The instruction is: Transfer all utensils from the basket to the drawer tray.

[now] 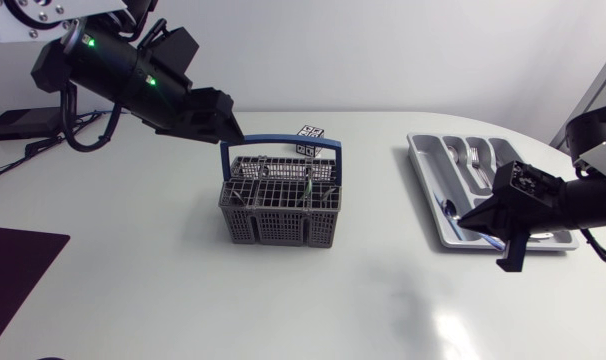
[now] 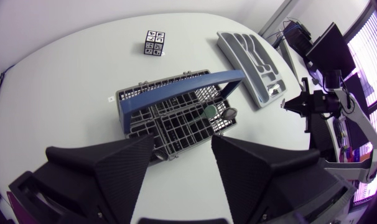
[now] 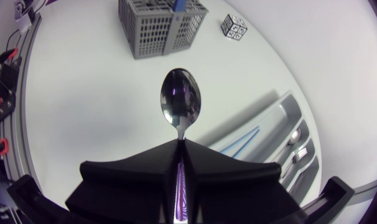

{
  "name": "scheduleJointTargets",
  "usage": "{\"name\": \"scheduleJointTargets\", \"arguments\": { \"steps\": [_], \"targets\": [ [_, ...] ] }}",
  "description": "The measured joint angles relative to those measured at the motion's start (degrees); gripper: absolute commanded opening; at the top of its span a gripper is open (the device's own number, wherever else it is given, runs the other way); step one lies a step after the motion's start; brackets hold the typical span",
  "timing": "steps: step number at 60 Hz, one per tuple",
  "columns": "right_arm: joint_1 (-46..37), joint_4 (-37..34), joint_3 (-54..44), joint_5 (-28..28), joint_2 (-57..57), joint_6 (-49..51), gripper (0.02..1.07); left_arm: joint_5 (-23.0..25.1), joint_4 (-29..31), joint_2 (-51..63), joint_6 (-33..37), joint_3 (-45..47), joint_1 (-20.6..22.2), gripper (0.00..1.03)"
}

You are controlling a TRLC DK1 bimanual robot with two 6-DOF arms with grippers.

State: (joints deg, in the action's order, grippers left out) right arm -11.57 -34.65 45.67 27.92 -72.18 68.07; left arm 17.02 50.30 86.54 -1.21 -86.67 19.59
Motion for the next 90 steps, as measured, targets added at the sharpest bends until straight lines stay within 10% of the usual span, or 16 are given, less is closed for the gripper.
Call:
{"name": "scheduleJointTargets", "arguments": {
  "steps": [44, 58, 90],
  "targets": [
    [-18.88, 14.60, 9.09, -10.08, -25.83, 30.80, 0.10, -2.60, -3.67, -1.81, 0.39, 7.69, 1.77, 0.65],
    [-19.02, 18.75, 9.09, -11.13, -26.82, 31.41, 0.65, -4.94, -5.31, -2.03, 0.37, 8.00, 5.70, 0.65],
    [-16.92, 19.47, 6.71, -11.30, -17.66, 19.54, 0.77, -10.27, -7.34, -2.01, -1.03, 11.72, 9.77, 0.59]
  ]
}}
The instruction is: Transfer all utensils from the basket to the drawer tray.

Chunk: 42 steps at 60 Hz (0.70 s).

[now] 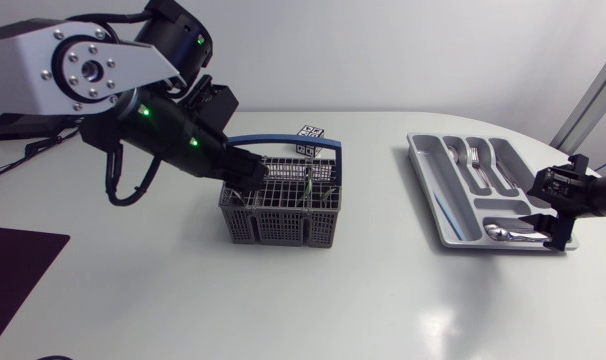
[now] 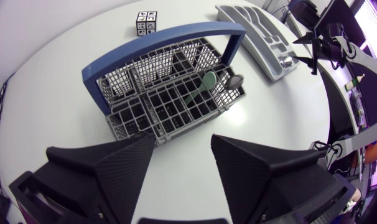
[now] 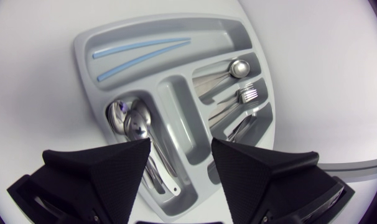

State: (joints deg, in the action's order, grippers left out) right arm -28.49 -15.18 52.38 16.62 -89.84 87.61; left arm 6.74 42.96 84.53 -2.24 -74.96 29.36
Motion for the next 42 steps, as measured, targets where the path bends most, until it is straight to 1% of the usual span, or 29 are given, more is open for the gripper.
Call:
{"name": "scheduleJointTargets", "arguments": {
  "steps": [7, 10, 21, 22, 23, 24, 26, 28, 31, 35, 39, 42],
  "targets": [
    [3.37, -0.04, -2.38, 0.00, 3.34, -4.26, 0.77, -0.26, -0.02, 0.00, -1.95, 0.92, 0.02, 0.59],
    [4.81, -0.02, -3.72, 0.00, 4.87, -5.70, 0.77, -1.05, -0.02, 0.07, -2.82, 1.16, 0.02, 0.55],
    [8.59, -0.26, -6.80, -0.02, 9.42, -9.14, 0.77, -4.31, -0.04, 0.46, -6.23, 1.92, -0.76, 0.55],
    [8.85, -0.33, -6.95, -0.04, 9.70, -9.38, 0.77, -4.33, -0.04, 0.50, -6.45, 1.95, -0.87, 0.58],
    [9.07, -0.39, -7.06, -0.04, 9.94, -9.55, 0.77, -4.35, -0.04, 0.55, -6.71, 1.95, -1.01, 0.62],
    [9.31, -0.46, -7.15, -0.04, 10.19, -9.75, 0.77, -4.46, -0.04, 0.55, -6.82, 1.97, -1.16, 0.69],
    [9.77, -0.66, -7.30, -0.09, 10.64, -10.14, 0.77, -4.57, -0.04, 0.59, -7.10, 1.97, -1.36, 0.86],
    [10.14, -0.70, -7.41, -0.20, 10.95, -10.36, 0.77, -4.74, -0.17, 0.59, -7.48, 1.97, -1.46, 0.96],
    [10.64, -0.94, -7.61, -0.24, 11.37, -10.73, 0.77, -3.69, -0.20, 0.59, -8.07, 1.97, -1.53, 0.97],
    [11.10, -0.96, -7.89, -0.28, 11.72, -11.04, 0.77, 0.81, 1.05, 0.72, -8.55, 1.92, -2.10, 0.98],
    [11.56, -1.09, -8.17, -0.39, 12.00, -11.19, 0.77, 2.05, 2.29, 1.05, -9.31, 1.73, -2.67, 0.96],
    [11.65, -1.11, -8.37, -0.39, 12.20, -11.28, 0.77, 2.05, 2.89, 1.25, -9.64, 1.60, -3.04, 0.96]
  ]
}}
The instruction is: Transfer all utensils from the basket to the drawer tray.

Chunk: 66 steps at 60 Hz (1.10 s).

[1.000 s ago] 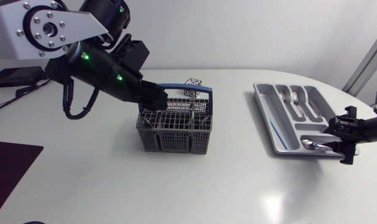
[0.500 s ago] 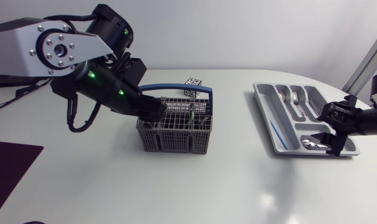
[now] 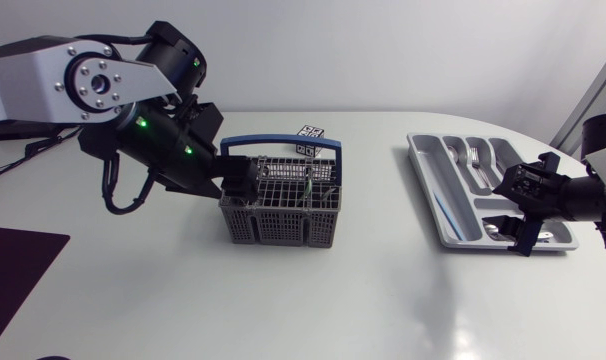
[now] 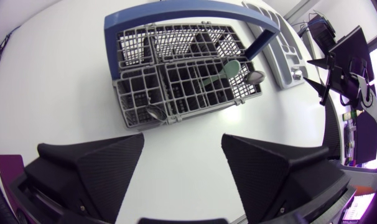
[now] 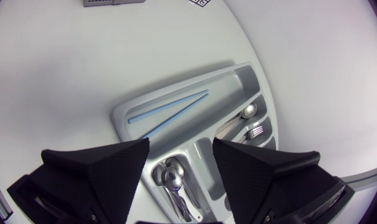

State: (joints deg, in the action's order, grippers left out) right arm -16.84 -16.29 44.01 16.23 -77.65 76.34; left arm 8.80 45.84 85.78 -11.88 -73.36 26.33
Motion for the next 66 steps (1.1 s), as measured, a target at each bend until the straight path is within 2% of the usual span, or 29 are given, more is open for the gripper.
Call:
{"name": "scheduleJointTargets", "arguments": {
  "steps": [18, 26, 30, 45, 55, 66],
  "targets": [
    [0.57, -0.24, -0.94, -0.02, 1.18, -0.11, 0.77, -0.79, 2.12, 0.33, -0.70, -1.40, 1.18, 0.98],
    [1.05, -0.31, -1.97, 0.00, 1.90, -0.09, 0.77, -7.15, 2.14, 1.51, -2.36, -2.08, 2.93, 0.99],
    [1.05, -0.35, -2.14, 0.00, 2.01, -0.09, 0.77, -8.50, 2.14, 2.03, -3.80, -2.14, 3.76, 0.99],
    [1.66, -0.44, -3.13, -0.02, 3.91, -0.09, 0.76, -9.09, 1.77, 3.61, -18.80, -2.14, 4.39, 0.96],
    [2.75, -1.07, -4.39, 0.00, 5.86, -0.63, 0.76, -7.72, 5.60, 7.34, -25.99, -4.66, 4.11, 0.96],
    [5.64, -2.16, -6.47, -0.02, 9.84, -3.54, 0.76, -7.39, 13.75, 11.76, -33.46, -10.82, 3.17, 0.98]
  ]
}}
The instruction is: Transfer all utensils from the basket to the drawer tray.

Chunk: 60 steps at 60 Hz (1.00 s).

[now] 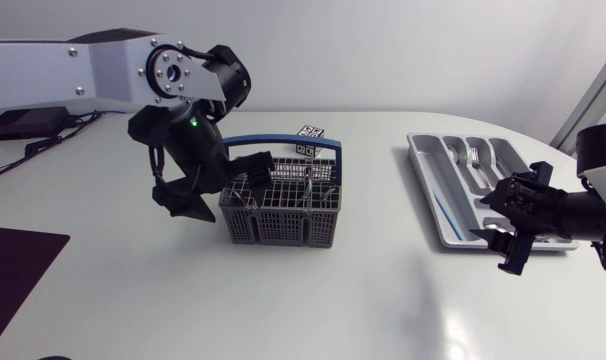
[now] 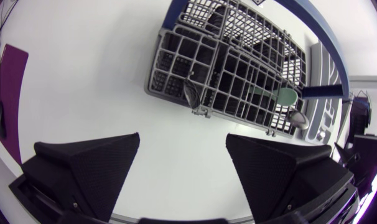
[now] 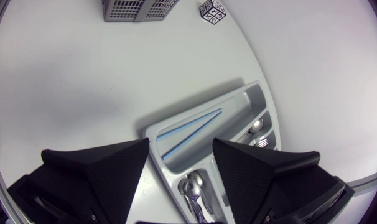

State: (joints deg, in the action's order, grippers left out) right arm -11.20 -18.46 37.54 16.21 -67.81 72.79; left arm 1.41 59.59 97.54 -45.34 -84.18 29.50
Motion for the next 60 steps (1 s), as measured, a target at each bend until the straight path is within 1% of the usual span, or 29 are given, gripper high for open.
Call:
{"name": "scheduleJointTargets", "arguments": {
  "steps": [7, 14, 18, 26, 32, 34, 39, 41, 44, 45, 46, 47, 50, 52, 54, 60],
  "targets": [
    [2.75, -0.61, -2.47, -1.31, 2.47, -1.79, 0.76, 0.22, 1.07, 0.74, -3.45, -1.31, -0.79, 0.93],
    [5.42, -0.68, -4.66, -2.45, 4.76, -3.80, 0.76, 0.24, 1.22, 1.55, -5.75, -2.12, -0.83, 0.93],
    [7.10, -0.74, -5.84, -3.04, 6.34, -5.07, 0.76, 0.26, 1.22, 1.99, -6.62, -2.51, -0.81, 0.89],
    [11.19, -0.85, -7.85, -5.25, 9.84, -7.56, 0.77, 0.22, 0.22, 2.38, -8.09, -2.78, -0.83, 0.79],
    [13.57, -0.85, -9.25, -6.08, 11.89, -9.29, 0.76, 0.20, -1.81, 2.40, -9.16, -2.78, -0.83, 0.66],
    [14.14, -0.87, -9.62, -6.23, 12.31, -9.79, 0.76, -0.04, -2.29, 2.40, -9.44, -2.78, -0.83, 0.64],
    [15.04, -0.87, -10.29, -6.64, 12.92, -10.49, 0.76, -0.74, -3.67, 2.40, -10.27, -2.78, -0.83, 0.63],
    [15.34, -0.98, -10.40, -6.75, 13.14, -10.80, 0.76, -0.96, -4.13, 2.40, -10.45, -2.78, -0.83, 0.60],
    [15.82, -1.05, -10.56, -7.08, 13.59, -11.21, 0.76, -1.84, -4.61, 2.40, -10.64, -2.78, -0.83, 0.59],
    [16.02, -1.07, -10.58, -7.10, 13.73, -11.37, 0.77, -1.99, -4.74, 2.40, -10.64, -2.78, -0.83, 0.57],
    [16.17, -1.07, -10.62, -7.17, 13.90, -11.37, 0.76, -2.08, -4.87, 2.43, -10.64, -2.78, -0.83, 0.52],
    [16.39, -1.07, -10.67, -7.17, 14.12, -11.58, 0.76, -2.29, -5.14, 2.51, -10.64, -2.78, -0.83, 0.51],
    [16.92, -1.07, -10.67, -7.32, 14.49, -12.02, 0.76, -3.63, -5.68, 2.67, -10.88, -2.78, -0.83, 0.39],
    [17.18, -1.07, -10.67, -7.48, 14.58, -12.24, 0.77, -4.37, -5.75, 2.73, -11.30, -2.78, -0.83, 0.35],
    [17.44, -1.05, -10.73, -7.50, 14.67, -12.41, 0.76, -5.03, -5.99, 2.78, -11.54, -2.78, -0.83, 0.33],
    [18.05, -1.07, -11.41, -7.52, 14.88, -12.83, 0.76, -6.25, -6.97, 2.78, -11.72, -2.78, -0.83, 0.33]
  ]
}}
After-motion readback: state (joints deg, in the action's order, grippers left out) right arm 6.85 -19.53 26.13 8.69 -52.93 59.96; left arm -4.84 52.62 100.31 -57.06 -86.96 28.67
